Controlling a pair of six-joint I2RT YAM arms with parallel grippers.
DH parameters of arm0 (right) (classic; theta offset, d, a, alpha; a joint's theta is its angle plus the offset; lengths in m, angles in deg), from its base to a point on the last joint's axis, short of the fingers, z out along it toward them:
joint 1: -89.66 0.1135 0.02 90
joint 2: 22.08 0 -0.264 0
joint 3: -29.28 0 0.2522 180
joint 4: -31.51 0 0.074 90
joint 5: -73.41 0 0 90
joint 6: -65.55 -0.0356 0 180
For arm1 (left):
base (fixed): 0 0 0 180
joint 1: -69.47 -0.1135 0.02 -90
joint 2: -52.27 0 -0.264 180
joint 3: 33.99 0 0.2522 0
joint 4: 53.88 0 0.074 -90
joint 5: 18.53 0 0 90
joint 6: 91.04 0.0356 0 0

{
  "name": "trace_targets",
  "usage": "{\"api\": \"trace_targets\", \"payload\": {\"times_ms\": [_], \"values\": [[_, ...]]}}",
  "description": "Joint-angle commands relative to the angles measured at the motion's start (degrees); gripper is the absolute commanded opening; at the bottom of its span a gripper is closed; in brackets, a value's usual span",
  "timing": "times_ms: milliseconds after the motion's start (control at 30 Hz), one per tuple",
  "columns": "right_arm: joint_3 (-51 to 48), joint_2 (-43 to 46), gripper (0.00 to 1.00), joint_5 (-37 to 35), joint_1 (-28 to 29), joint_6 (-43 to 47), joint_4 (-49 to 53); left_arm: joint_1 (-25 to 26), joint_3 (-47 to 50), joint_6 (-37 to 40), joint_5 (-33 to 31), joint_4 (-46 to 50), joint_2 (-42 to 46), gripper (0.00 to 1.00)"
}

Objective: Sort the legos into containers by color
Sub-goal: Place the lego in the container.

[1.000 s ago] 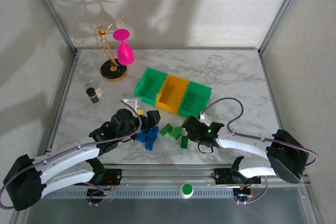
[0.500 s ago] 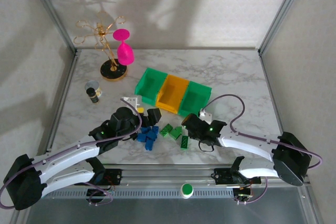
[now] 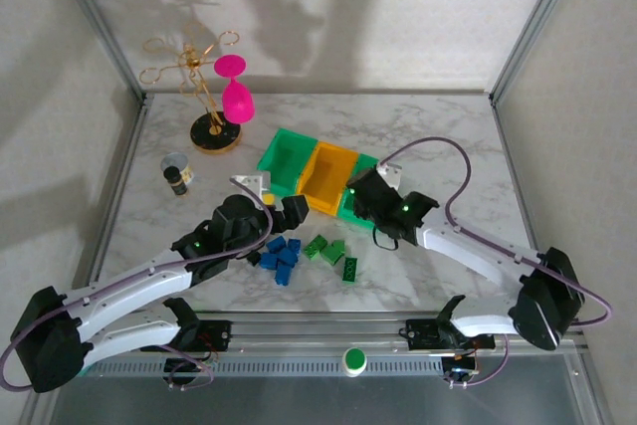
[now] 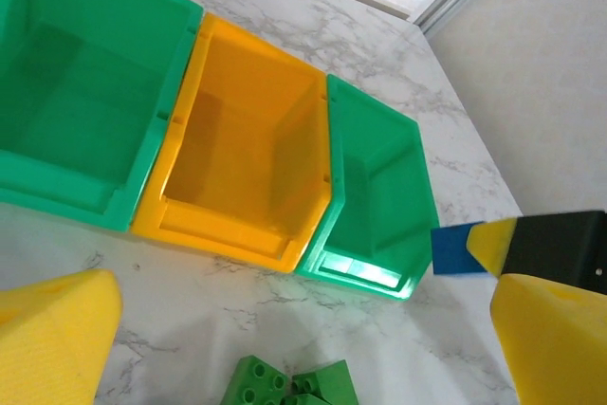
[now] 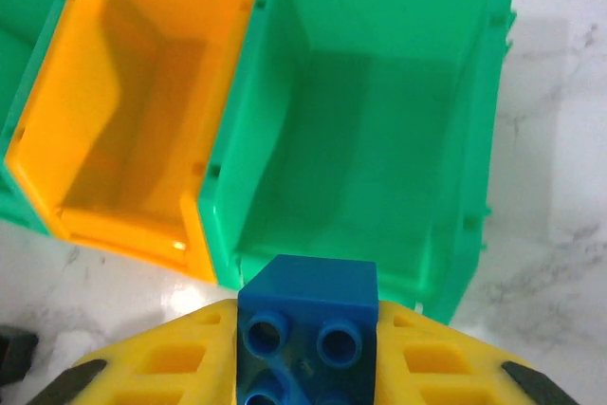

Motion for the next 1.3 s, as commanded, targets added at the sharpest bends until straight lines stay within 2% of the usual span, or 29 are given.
{"api": "trace_targets", "payload": {"times_ms": [0,200,500,733,1033,1267], "values": [[2.4,-3.3,0.29,-0.8,-3.2,5.7,-2.9,0.1,-3.4,1.4,-2.0,-0.8,-1.2,1.0],[4.9,-9.1,0.29,1.9,-7.0,9.9,-8.6,-0.9,-4.6,1.6,-3.1,-1.5,-3.3,1.0],[9.2,-18.9,0.29,4.3,-11.4,14.1,-11.6,-2.8,-4.8,1.8,-2.5,-2.0,-4.5,1.0],[8.1,-21.8,0.3,8.4,-13.6,14.3,-15.7,-4.0,-4.5,1.9,-1.9,-2.1,-4.5,1.0],[7.0,-24.7,0.31,8.5,-14.9,13.6,-17.2,-4.6,-3.8,1.6,-1.3,-2.2,-4.2,1.0],[5.6,-25.0,0.36,8.8,-15.2,13.0,-18.3,-5.0,-3.5,1.5,-1.0,-2.2,-4.2,1.0]]}}
